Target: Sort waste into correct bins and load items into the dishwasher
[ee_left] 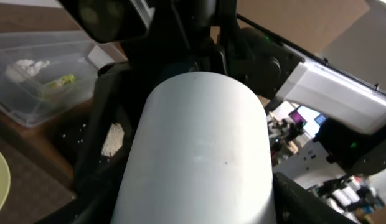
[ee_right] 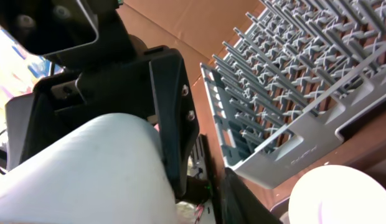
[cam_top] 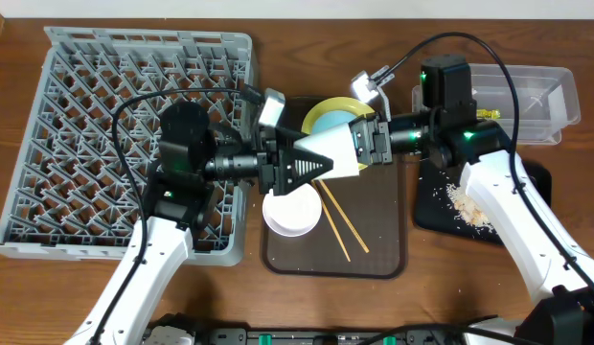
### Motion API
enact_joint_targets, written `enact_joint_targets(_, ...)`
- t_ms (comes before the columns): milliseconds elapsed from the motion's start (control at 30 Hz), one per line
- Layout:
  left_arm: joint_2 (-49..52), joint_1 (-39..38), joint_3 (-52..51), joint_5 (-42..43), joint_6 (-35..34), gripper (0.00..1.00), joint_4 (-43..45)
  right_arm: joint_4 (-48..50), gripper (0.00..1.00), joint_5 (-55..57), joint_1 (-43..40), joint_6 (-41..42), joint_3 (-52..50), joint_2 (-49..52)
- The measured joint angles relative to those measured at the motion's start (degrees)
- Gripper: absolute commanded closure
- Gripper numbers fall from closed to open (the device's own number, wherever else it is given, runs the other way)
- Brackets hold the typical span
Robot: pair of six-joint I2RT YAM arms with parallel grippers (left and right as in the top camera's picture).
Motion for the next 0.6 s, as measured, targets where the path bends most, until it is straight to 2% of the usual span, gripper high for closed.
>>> enact_joint_targets(133, 0.0, 0.5, 0.0, 0.2, 3.4, 0.61, -1.9, -0.8, 0.62, 1.1, -0.3, 0.0, 0.0, 0.0)
enact_joint_targets(333, 0.0, 4.7, 0.1, -1.8, 10.0, 0.62, -12.9, -7.3, 0.56, 5.2, -3.4, -1.0, 0.0, 0.0)
enact_joint_targets(600, -0.1, 12.9, 0.2, -9.8, 18.2, 0.72, -27.4, -18.0, 0.56, 21.4, -7.7, -5.4, 0.0, 0.0)
